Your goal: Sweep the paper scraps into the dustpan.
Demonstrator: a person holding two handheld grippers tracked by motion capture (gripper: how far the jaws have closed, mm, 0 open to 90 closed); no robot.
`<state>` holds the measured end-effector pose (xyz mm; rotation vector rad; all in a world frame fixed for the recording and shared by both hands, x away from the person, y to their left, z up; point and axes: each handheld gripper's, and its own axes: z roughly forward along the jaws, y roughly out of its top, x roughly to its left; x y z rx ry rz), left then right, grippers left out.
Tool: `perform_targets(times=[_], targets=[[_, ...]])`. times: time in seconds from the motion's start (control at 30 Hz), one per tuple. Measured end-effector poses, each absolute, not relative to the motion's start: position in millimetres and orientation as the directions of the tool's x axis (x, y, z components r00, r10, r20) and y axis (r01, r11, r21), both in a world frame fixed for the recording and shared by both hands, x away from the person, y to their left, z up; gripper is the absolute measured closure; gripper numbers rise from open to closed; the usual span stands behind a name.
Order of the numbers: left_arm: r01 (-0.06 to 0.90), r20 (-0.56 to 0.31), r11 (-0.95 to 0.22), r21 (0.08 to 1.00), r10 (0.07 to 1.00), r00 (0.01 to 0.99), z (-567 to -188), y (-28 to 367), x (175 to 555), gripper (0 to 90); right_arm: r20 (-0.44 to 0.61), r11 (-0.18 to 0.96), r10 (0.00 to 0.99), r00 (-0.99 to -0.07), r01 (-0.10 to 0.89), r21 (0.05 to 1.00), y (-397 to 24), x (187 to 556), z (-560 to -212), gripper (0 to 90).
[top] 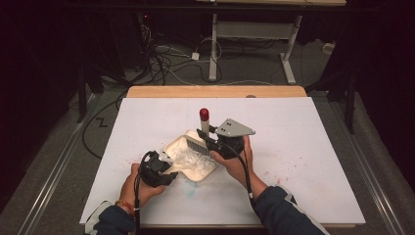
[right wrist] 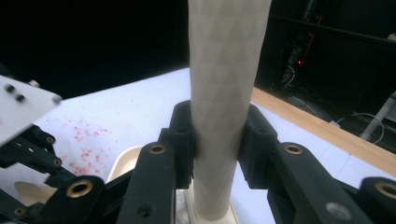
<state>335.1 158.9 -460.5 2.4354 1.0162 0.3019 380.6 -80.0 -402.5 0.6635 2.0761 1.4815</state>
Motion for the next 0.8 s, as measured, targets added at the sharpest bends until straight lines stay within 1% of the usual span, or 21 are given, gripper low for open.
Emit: perform_targets(times=[0.13, 0.3, 0.47, 0.6, 0.7, 0.8], targets=[[0.605, 0.019, -0.612, 0.509, 0.711, 0.703, -460, 158, 334, 63.3, -0.1, 0.259, 0.638, -0.764, 0.09, 0.962, -84, 378, -391, 71.0], [0.606, 0.015, -0.615, 0.504, 0.708, 0.706, -460, 156, 334, 63.3, -0.099, 0.248, 0.64, -0.762, 0.083, 0.965, -89, 375, -383, 70.9], [0.606, 0.019, -0.616, 0.503, 0.709, 0.705, -460, 155, 333, 63.3, -0.091, 0.248, 0.658, -0.748, 0.101, 0.963, -92, 377, -387, 70.9], [0.608, 0.019, -0.615, 0.502, 0.711, 0.703, -461, 155, 333, 63.3, -0.13, 0.274, 0.685, -0.717, 0.088, 0.958, -99, 377, -392, 70.9], [0.609, 0.02, -0.618, 0.496, 0.71, 0.704, -462, 153, 333, 63.3, -0.101, 0.258, 0.694, -0.713, 0.115, 0.959, -107, 379, -395, 70.9], [0.61, 0.018, -0.618, 0.496, 0.71, 0.704, -462, 153, 333, 63.3, -0.133, 0.278, 0.711, -0.69, 0.102, 0.955, -114, 376, -396, 70.9]])
